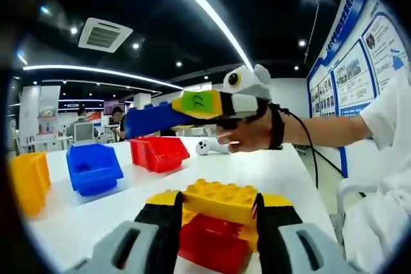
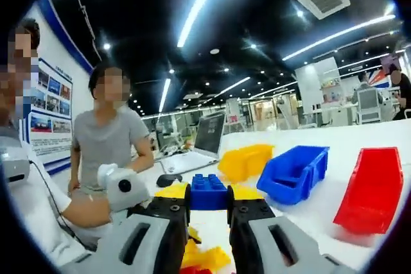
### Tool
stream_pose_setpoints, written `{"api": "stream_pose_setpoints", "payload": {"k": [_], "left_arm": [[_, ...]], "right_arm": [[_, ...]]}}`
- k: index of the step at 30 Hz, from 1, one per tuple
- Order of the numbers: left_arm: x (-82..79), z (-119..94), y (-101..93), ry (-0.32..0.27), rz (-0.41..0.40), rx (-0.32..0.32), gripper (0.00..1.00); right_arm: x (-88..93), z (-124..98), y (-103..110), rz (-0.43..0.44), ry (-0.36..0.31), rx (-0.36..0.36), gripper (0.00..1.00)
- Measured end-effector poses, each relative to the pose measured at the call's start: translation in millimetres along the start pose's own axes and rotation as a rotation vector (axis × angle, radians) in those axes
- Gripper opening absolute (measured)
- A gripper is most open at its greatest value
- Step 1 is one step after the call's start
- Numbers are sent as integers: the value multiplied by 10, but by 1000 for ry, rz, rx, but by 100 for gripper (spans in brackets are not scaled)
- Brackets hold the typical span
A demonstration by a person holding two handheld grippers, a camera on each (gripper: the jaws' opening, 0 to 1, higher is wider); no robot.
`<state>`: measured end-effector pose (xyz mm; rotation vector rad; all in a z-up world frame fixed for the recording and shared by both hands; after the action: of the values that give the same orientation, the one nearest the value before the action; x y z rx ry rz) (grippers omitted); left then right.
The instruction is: Take apart the toy blocks one by one and place each separated block into its matching bin, sorting the blocks by their type until all the connected pieces are disassembled and separated into the correct bins
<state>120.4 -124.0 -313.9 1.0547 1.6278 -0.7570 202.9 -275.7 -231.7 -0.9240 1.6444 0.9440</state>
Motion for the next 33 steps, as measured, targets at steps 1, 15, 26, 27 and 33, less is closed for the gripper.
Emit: {"api": "stream_pose_setpoints", "payload": {"k": [1,15,26,27,33], "left_arm": [[0,0,1,0,0,0,47],[2,4,69,-1,5,-3,47],[2,17,109,-1,9,-4,48],[1,20,107,0,10,-4,48],[-4,31,52,2,22,-12,48]], "right_arm": [[-43,45,-54,5,3,24,24],[-587,836,-913,86,75,403,24],[-484,1109,-1080,165,85,459,24],[-476,1101,-1105,130,94,480,25],[-461,1064,-1109,124,94,448,68]]}}
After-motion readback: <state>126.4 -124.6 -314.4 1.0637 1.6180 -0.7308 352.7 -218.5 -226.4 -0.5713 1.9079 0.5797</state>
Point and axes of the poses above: the point that each gripper's makers call its tool centre point, and the gripper's own axes: z roughly forward along the fingers, y roughly to its left, x roughly out of its underside, the point moved 9 cm from there along -z, roughly backward along the fingers, and after that the axes turned 12 degrees about y, right-handed, at the moved point
